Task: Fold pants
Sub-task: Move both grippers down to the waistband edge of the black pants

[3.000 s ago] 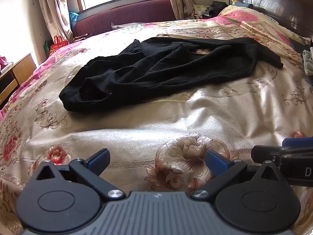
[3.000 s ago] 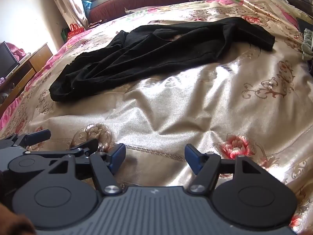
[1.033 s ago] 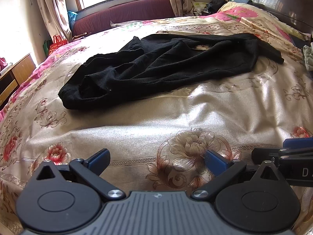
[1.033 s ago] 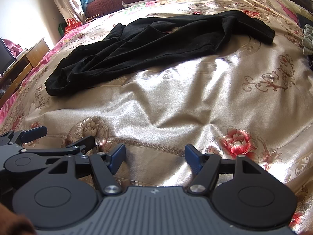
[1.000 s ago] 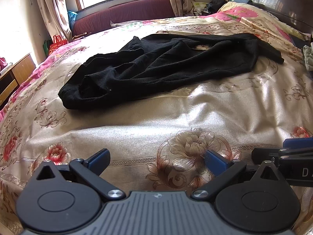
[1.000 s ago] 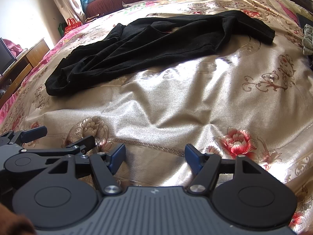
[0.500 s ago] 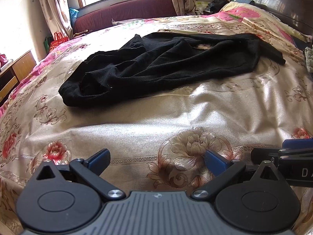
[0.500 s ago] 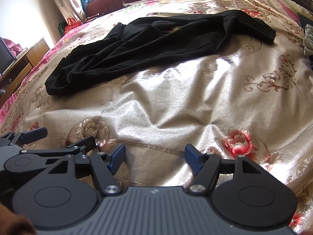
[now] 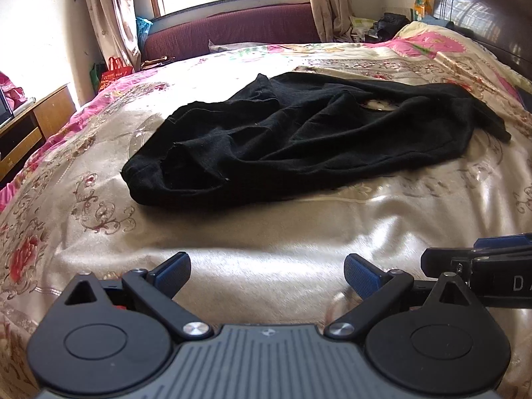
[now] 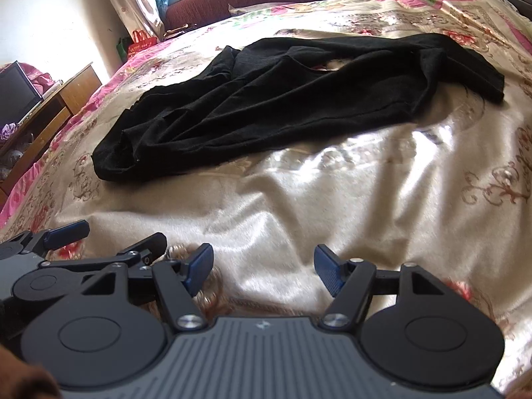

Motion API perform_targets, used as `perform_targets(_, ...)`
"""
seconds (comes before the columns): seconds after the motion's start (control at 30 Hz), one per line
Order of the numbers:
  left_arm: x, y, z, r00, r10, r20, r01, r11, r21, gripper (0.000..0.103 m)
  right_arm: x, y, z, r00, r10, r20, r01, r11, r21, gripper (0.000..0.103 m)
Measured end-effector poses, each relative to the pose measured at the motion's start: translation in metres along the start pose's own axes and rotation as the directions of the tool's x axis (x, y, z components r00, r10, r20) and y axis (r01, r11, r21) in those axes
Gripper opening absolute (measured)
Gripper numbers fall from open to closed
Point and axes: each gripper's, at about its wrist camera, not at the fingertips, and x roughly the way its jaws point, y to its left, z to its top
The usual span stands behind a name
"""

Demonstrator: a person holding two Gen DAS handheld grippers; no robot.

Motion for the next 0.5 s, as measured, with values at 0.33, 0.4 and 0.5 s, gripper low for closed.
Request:
perform_targets(0.33,0.046,0.075,0.04,0.991,0.125,0.053,-0.121,0.989,-0.08,0.103,0.047,0.02,0.057,1.0,0.02,0.009,-0.019,0.996,-0.089,0.071)
perform_targets(0.4,0.057,0.089,0.048,0.989,0.13,0.066,-0.125,0.989,-0.084,0.103,0.059,0.02,0.063,1.0,0.023,-0.007,-0.024,0.995,-0.093,0.071)
perform_targets(0.5,0.074,0.105,0.058,0.989,0.125,0.084,-0.122,0.991,-0.047,0.103,0.073,0.013,0.071,0.999,0.033,-0.034,-0.035,0.998,-0.049,0.072)
